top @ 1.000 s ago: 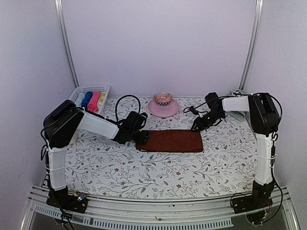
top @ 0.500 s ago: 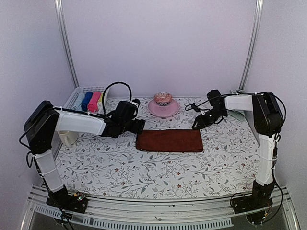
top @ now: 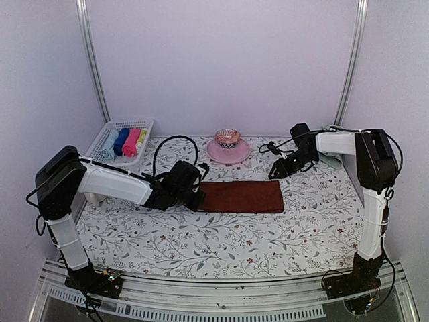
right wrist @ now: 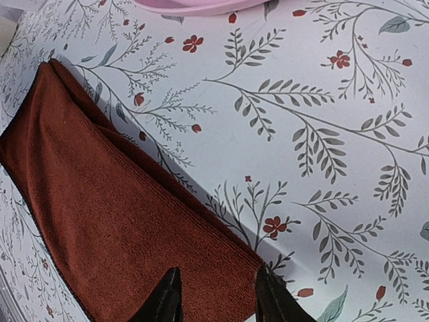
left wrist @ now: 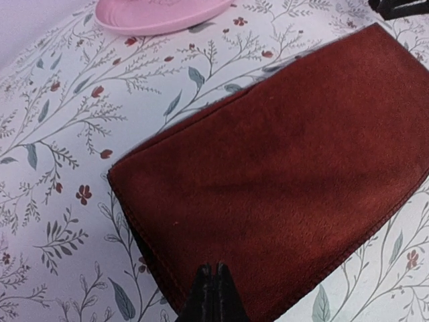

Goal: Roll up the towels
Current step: Rotate the towel at the center of the board.

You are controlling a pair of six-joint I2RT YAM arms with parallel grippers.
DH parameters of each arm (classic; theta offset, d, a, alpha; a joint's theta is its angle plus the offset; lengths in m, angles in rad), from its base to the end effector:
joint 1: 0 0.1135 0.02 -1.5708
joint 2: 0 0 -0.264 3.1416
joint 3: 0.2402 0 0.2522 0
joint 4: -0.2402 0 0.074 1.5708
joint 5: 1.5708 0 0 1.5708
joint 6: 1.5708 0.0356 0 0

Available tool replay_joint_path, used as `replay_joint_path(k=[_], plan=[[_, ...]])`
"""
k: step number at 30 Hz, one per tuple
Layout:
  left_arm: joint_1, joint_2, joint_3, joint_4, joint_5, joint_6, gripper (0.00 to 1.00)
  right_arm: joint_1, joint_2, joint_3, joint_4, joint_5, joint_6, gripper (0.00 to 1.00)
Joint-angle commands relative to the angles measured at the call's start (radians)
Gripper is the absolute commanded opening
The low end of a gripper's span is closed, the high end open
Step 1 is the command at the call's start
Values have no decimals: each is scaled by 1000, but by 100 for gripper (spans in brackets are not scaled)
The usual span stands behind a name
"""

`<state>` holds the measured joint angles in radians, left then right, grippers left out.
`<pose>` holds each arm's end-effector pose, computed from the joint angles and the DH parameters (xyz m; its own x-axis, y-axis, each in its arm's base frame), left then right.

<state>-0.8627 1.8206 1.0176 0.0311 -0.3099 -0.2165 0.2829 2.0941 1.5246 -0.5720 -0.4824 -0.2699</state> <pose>0.2527 -0.2785 0.1595 -0.5679 0.3487 -0.7456 0.4703 0.8809 0.0538 0.4126 0.1371 0.1647 -0.7261 -0.4571 -0.5136 -0.6498 0.7003 0.2956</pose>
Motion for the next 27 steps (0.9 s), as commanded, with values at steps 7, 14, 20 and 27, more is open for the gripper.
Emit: replay_joint_path(k=[7, 14, 20, 27], plan=[[6, 45, -101, 13, 69, -78, 0, -5, 70, 2, -17, -3, 3, 38], [6, 96, -118, 3, 42, -102, 0, -4, 82, 5, -24, 29, 3, 38], [5, 80, -116, -16, -33, -100, 9, -5, 88, 12, -32, 65, 1, 38], [46, 64, -100, -32, -67, -66, 22, -5, 27, 14, -30, 139, -23, 48]])
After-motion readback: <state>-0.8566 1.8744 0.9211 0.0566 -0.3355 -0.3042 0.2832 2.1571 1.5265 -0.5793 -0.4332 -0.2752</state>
